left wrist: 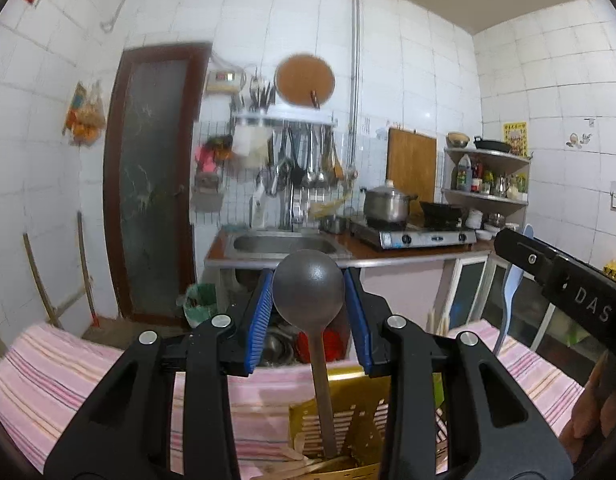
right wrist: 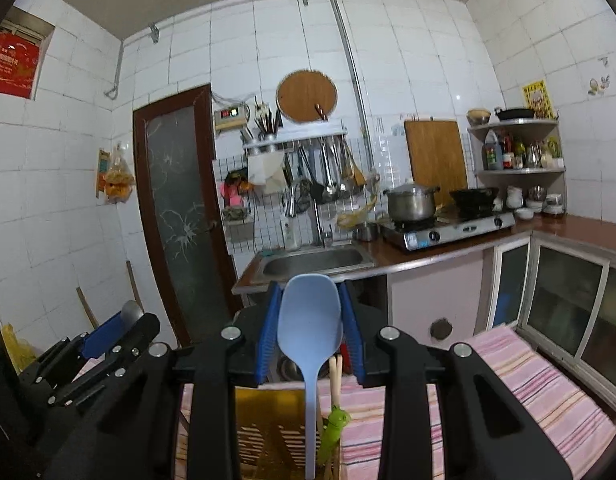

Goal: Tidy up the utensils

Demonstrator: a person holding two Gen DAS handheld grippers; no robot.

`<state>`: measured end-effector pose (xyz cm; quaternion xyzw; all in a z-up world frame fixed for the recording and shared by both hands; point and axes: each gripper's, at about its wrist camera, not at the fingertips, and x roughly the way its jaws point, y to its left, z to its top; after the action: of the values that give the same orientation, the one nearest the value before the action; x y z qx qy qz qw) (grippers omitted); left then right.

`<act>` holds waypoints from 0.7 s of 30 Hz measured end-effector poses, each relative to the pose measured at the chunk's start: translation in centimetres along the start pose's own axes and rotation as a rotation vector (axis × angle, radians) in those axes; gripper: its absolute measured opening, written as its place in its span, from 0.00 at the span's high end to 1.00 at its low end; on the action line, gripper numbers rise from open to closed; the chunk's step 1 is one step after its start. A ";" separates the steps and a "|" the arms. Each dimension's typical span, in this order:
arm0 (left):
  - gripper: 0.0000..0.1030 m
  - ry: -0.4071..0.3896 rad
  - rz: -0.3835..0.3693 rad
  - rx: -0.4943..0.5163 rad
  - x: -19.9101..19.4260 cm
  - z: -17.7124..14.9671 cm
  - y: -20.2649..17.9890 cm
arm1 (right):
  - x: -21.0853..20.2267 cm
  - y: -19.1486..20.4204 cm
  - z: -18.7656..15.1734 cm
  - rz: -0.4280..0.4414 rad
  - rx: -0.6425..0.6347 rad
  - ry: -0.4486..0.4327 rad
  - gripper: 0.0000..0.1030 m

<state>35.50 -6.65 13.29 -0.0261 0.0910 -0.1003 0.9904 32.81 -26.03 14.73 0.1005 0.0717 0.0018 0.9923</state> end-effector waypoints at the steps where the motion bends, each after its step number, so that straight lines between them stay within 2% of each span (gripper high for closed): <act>1: 0.66 0.012 0.002 0.000 0.4 -0.7 0.2 | 0.6 -0.2 -0.6 0.002 0.004 0.019 0.70; 5: 0.66 0.061 0.007 -0.007 1.5 -2.8 1.1 | 2.1 -1.0 -2.9 -0.001 0.002 0.078 0.70; 8: 0.66 0.099 0.005 -0.035 1.5 -3.0 2.2 | 2.3 -1.2 -3.9 -0.004 -0.022 0.127 0.70; 9: 0.63 0.097 0.009 -0.042 0.9 -2.8 2.5 | 2.2 -1.3 -4.1 -0.009 -0.033 0.137 0.69; 11: 0.50 0.096 0.013 -0.051 -0.4 -2.3 3.0 | 1.6 -1.3 -4.3 -0.035 -0.058 0.160 0.56; 12: 0.37 0.089 0.014 -0.061 -1.9 -1.8 3.4 | 1.1 -1.5 -4.4 -0.050 -0.062 0.161 0.47; 13: 0.29 0.075 0.020 -0.060 -3.1 -1.4 3.7 | 0.3 -1.7 -4.4 -0.062 -0.062 0.159 0.46; 14: 0.25 0.058 0.033 -0.054 -4.5 -1.1 4.0 | -0.7 -2.0 -4.4 -0.072 -0.060 0.161 0.46; 16: 0.07 0.045 0.054 -0.043 -6.8 -0.7 4.0 | -2.6 -2.4 -4.6 -0.086 -0.058 0.175 0.34; 17: 0.05 0.042 0.058 -0.043 -8.7 -0.7 4.4 | -3.9 -2.6 -5.0 -0.090 -0.055 0.183 0.32; 21: 0.05 0.068 0.081 -0.041 -13.8 -2.3 5.1 | -9.2 -2.2 -7.4 -0.092 -0.083 0.189 0.10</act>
<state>22.75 1.10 13.10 -0.0393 0.1275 -0.0590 0.9893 22.65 -26.91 8.46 0.0551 0.1694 -0.0314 0.9835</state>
